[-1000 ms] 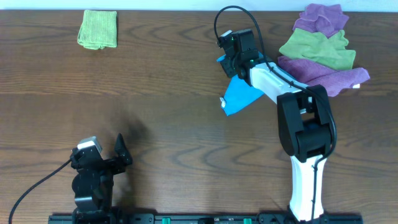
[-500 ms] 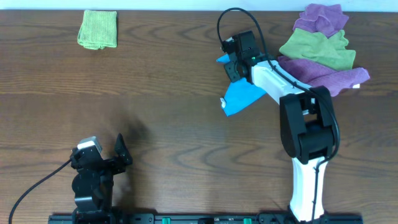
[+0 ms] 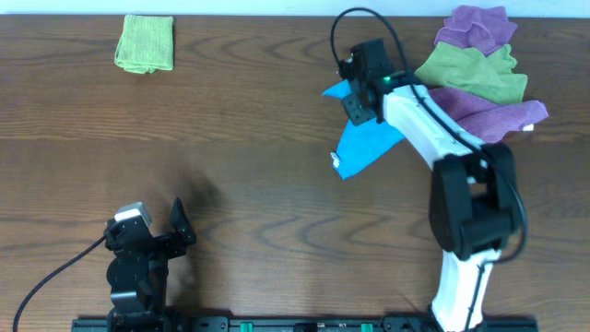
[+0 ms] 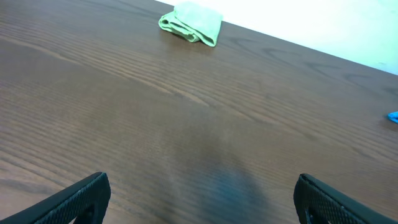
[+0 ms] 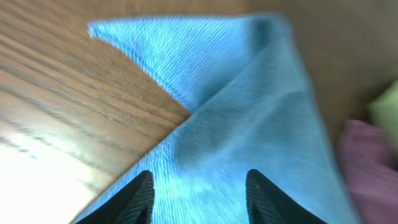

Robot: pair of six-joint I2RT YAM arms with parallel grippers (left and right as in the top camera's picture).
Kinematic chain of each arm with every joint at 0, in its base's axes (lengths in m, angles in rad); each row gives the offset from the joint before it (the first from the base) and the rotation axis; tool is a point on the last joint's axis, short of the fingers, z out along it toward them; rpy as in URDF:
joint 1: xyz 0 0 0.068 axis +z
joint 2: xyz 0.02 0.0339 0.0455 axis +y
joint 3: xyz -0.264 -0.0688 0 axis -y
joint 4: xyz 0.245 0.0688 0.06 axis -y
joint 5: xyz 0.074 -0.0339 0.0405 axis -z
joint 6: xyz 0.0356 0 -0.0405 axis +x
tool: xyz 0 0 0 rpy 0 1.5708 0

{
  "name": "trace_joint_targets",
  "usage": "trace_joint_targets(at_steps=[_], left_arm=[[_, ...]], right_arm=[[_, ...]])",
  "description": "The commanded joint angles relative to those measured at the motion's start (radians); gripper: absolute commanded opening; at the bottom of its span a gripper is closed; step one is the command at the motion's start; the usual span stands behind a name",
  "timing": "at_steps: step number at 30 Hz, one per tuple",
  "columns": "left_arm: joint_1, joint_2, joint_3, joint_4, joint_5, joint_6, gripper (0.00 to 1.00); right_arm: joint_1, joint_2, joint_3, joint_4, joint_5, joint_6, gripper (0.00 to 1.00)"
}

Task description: Fold the cloth

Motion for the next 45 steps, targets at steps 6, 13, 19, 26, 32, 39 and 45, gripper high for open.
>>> trace_joint_targets(at_steps=[6,13,19,26,32,39,45], left_arm=[[-0.003,-0.006,-0.020,-0.005,-0.010,0.018,0.95],[-0.003,-0.006,-0.020,-0.005,-0.010,0.018,0.96],[-0.003,-0.006,-0.020,-0.005,-0.010,0.018,0.95],[-0.003,-0.006,-0.020,-0.005,-0.010,0.018,0.95],[-0.003,-0.006,-0.020,-0.005,-0.009,0.018,0.95],[-0.003,-0.006,-0.020,-0.005,-0.010,0.018,0.95],[-0.003,-0.006,-0.020,-0.005,-0.010,0.018,0.96]], right_arm=[[-0.019,-0.081,0.011,-0.084,0.013,0.019,0.55],[-0.052,-0.055,0.000,-0.201,0.005,0.054,0.45],[-0.132,-0.055,-0.027,-0.330,-0.151,0.075,0.42],[-0.256,-0.056,-0.118,-0.325,-0.357,0.075,0.41],[-0.374,-0.055,-0.195,-0.205,-0.568,0.085,0.51],[-0.439,-0.055,-0.250,-0.090,-0.573,0.162,0.60],[-0.439,-0.053,-0.254,-0.006,-0.575,0.204,0.64]])
